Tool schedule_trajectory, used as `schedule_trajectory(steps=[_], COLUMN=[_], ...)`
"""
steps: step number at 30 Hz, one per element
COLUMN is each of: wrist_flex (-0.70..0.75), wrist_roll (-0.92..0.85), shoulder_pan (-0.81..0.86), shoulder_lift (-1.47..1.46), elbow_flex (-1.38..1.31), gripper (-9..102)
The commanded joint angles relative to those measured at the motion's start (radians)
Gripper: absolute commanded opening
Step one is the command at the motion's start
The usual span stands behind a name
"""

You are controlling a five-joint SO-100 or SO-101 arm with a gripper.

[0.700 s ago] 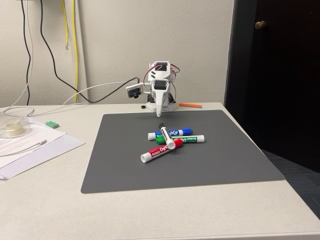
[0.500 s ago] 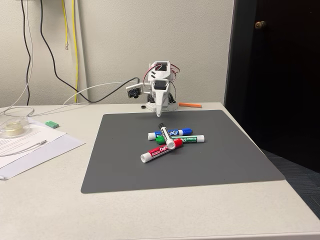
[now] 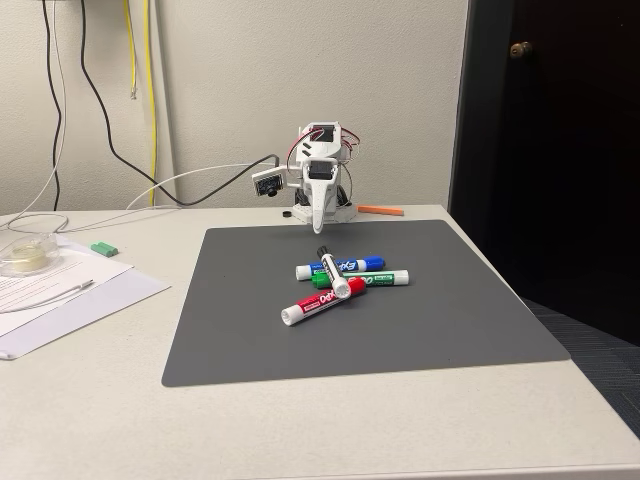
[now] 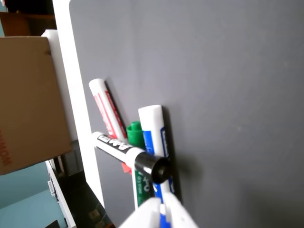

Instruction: Pick up the black marker.

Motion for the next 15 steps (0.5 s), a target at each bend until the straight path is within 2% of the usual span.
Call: schedule_trajectory(steps=[1,9,15], wrist_flex=[-0.002,-0.008,-0.104], wrist_roll=[-0.002,0.008,-0.020], shoulder_pan=[-0.002,-0.002,0.006], shoulder_lift=[0.009,0.009,0.008], elbow_flex=[-0.003,-0.003,-0.014], gripper=[0,0,0])
